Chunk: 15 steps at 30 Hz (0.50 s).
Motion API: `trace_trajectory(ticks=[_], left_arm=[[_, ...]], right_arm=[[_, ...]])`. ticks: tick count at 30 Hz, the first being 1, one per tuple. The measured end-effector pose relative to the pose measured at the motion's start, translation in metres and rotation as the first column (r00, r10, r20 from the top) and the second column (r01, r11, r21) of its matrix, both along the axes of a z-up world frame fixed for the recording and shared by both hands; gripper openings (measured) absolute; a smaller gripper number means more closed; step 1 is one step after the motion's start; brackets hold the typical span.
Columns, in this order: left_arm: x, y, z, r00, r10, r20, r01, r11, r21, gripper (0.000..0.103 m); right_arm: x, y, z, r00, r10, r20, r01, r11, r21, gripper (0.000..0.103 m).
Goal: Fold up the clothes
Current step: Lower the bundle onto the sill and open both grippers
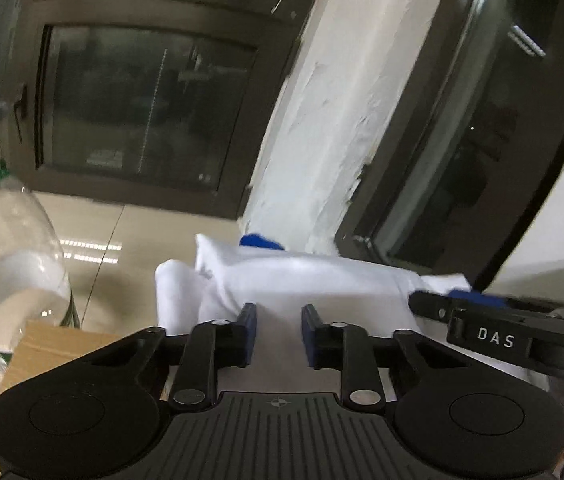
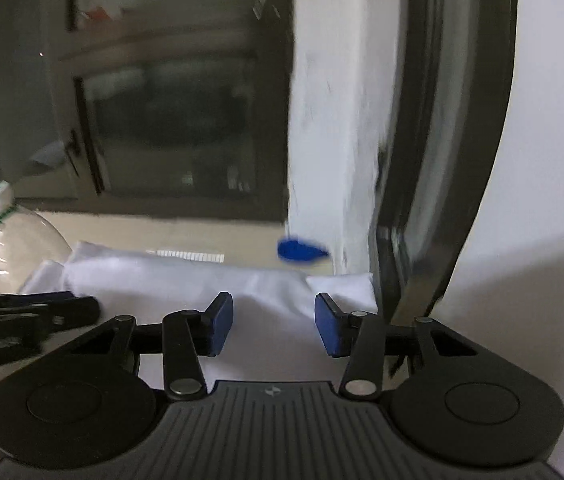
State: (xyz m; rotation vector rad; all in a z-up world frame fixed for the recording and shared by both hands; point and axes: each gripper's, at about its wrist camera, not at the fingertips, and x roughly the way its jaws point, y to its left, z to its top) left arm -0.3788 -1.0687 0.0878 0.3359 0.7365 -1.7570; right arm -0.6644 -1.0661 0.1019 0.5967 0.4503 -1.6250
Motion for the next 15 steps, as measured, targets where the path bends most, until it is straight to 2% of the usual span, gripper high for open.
trace_trajectory(ticks=[4, 6, 10, 11, 15], left_arm=[[0.003, -0.003, -0.004, 1.000, 0.000, -0.017, 0.000, 1.000, 0.020, 0.026], [0.004, 0.001, 0.001, 1.000, 0.002, -0.025, -0.002, 1.000, 0.027, 0.045], [0.004, 0.024, 0.015, 1.000, 0.000, -0.007, 0.000, 1.000, 0.018, 0.058], [0.004, 0.031, 0.021, 1.000, -0.002, 0.000, 0.002, 1.000, 0.021, 0.065], [0.003, 0.059, 0.039, 0.999, -0.010, 0.041, 0.009, 1.000, 0.029, 0.083]], right_arm=[[-0.015, -0.004, -0.019, 0.998, -0.019, 0.054, 0.017, 0.999, 0.035, 0.057], [-0.010, -0.003, -0.016, 0.999, -0.017, 0.029, 0.016, 0.999, 0.032, 0.060], [-0.004, 0.031, 0.007, 1.000, -0.008, -0.012, 0.008, 1.000, 0.004, 0.078], [-0.002, 0.042, 0.013, 1.000, -0.003, -0.014, 0.003, 1.000, -0.006, 0.082], [0.011, 0.083, 0.039, 1.000, 0.016, -0.025, -0.017, 1.000, -0.027, 0.092]])
